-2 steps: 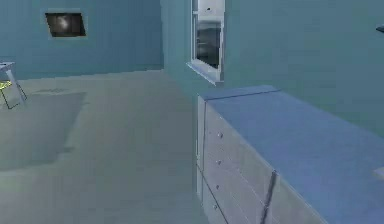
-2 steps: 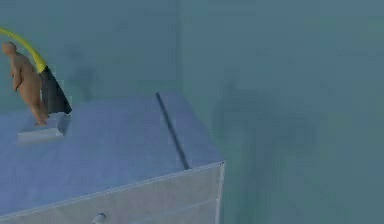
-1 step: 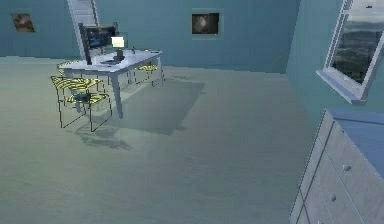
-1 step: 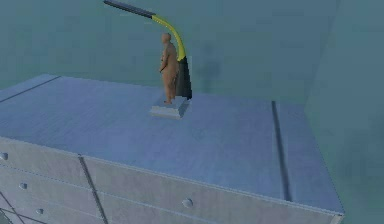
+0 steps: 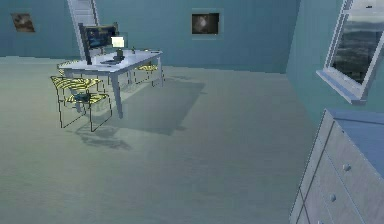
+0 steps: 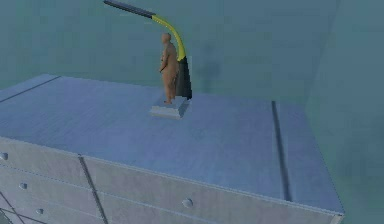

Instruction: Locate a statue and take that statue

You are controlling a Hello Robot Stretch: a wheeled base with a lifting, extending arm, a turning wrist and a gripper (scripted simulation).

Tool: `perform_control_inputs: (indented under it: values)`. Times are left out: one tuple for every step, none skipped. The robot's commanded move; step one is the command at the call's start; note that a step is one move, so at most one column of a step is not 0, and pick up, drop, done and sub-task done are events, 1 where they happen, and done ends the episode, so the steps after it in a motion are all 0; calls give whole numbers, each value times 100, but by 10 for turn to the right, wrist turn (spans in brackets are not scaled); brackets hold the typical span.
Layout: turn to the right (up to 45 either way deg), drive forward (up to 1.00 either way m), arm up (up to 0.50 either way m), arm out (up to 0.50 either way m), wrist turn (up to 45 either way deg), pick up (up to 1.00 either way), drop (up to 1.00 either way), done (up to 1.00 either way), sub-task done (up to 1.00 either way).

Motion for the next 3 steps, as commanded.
perform_control_inputs:
  values:
    - [0, 0, 38, 0, 0, 0, 0, 0, 0]
    - [0, 0, 0, 44, 0, 0, 0, 0, 0]
    - [0, 0, 0, 0, 450, 0, 0, 0, 0]
